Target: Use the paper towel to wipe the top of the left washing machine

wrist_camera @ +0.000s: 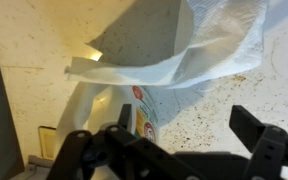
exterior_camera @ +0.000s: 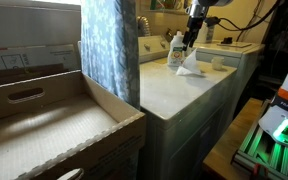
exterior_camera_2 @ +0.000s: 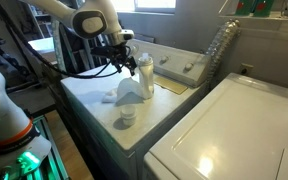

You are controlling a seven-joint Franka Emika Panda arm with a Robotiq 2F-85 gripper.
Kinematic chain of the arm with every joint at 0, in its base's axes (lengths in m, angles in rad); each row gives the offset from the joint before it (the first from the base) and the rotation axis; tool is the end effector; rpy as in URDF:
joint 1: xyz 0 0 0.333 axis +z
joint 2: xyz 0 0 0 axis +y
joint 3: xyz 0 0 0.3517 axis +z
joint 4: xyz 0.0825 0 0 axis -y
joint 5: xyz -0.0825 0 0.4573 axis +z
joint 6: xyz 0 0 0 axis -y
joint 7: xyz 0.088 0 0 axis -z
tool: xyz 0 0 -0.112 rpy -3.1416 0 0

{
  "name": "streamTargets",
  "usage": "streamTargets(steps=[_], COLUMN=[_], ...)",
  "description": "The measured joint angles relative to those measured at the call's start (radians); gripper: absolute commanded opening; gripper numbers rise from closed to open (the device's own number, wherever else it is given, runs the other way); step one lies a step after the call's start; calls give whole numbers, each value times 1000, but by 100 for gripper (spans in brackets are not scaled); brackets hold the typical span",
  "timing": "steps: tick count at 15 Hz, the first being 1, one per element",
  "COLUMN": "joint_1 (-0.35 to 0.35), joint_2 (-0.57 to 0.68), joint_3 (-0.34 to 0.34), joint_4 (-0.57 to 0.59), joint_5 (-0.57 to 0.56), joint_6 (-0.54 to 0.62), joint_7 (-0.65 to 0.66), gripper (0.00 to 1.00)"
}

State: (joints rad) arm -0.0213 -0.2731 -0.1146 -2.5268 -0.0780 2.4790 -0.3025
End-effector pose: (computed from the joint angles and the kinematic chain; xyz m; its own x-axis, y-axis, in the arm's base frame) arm 0.4977 -0.0673 0.3789 0.9527 0.2264 0.2028 0.2112 -0.9729 0.0943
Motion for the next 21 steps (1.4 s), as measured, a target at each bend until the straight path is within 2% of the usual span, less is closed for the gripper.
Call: streamTargets(steps=[3, 8, 13, 18, 21], joint_1=[19, 15, -1, -3, -3], joint_2=[47, 126, 188, 223, 243], joint_3=[0, 9, 10, 12, 19], joint_4=[-3, -7, -13, -14, -13], joint_5=[37, 5, -67, -75, -74], joint_6=[-3, -57, -59, -61, -66], joint_7=[-77, -81, -74, -74, -74], gripper=[100, 100, 100, 100, 96])
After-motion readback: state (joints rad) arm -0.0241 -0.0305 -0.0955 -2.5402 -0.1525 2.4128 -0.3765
